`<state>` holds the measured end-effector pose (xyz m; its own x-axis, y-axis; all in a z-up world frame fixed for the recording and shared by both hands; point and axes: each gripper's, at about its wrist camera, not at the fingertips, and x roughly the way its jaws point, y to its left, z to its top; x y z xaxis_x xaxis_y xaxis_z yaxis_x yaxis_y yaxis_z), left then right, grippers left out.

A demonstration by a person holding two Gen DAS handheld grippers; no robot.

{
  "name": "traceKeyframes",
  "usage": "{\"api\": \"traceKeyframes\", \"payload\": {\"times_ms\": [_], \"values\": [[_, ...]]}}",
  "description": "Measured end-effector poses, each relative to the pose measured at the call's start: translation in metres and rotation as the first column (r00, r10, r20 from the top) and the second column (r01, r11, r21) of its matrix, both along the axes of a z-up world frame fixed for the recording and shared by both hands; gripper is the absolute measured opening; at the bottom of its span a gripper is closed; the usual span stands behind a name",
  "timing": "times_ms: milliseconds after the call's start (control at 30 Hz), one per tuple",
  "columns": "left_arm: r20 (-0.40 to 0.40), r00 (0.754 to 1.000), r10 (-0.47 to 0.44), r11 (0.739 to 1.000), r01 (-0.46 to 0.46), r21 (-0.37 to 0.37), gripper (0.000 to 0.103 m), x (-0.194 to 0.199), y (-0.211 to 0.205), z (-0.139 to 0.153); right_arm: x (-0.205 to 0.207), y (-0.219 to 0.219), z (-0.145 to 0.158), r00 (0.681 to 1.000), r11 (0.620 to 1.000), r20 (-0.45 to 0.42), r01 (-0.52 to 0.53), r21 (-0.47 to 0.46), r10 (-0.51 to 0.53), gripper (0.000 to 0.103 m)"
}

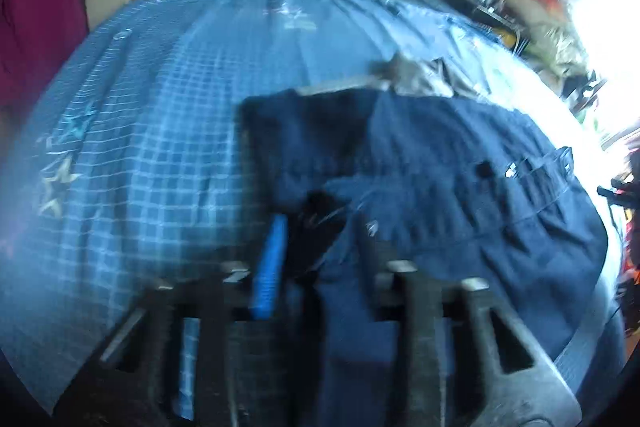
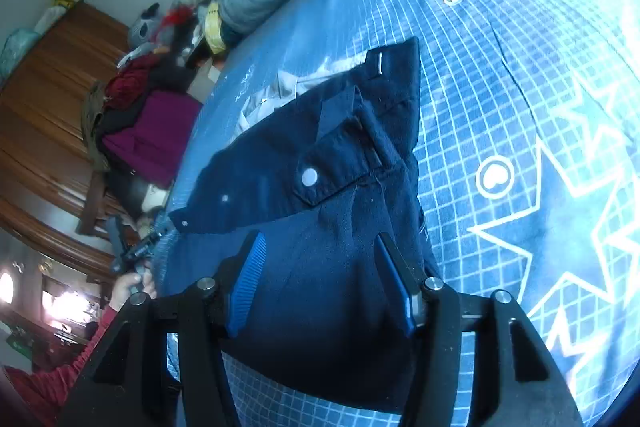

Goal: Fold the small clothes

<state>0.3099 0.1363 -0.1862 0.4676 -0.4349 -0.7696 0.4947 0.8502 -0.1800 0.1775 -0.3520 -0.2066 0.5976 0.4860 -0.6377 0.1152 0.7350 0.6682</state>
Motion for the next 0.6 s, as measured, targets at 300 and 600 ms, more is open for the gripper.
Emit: {"api": "traceKeyframes", "payload": {"times_ms": [300,600], "values": [[0.043,0.999,0.011,0.999,-0.012,0.033,0.025,0.001,-0.012,-0.005,0.010,0.008,0.003,0.998,0.995,0.008,-0.059,-0.082,0.060,0.062],[0.010,1.000,0.017,1.000,-0.017,0.019,0.011,0.005,-0.015,-0.017,0.018,0.014,0.001,0.996,0.986,0.007,-0.082,-0.143,0.084,0.062]]}}
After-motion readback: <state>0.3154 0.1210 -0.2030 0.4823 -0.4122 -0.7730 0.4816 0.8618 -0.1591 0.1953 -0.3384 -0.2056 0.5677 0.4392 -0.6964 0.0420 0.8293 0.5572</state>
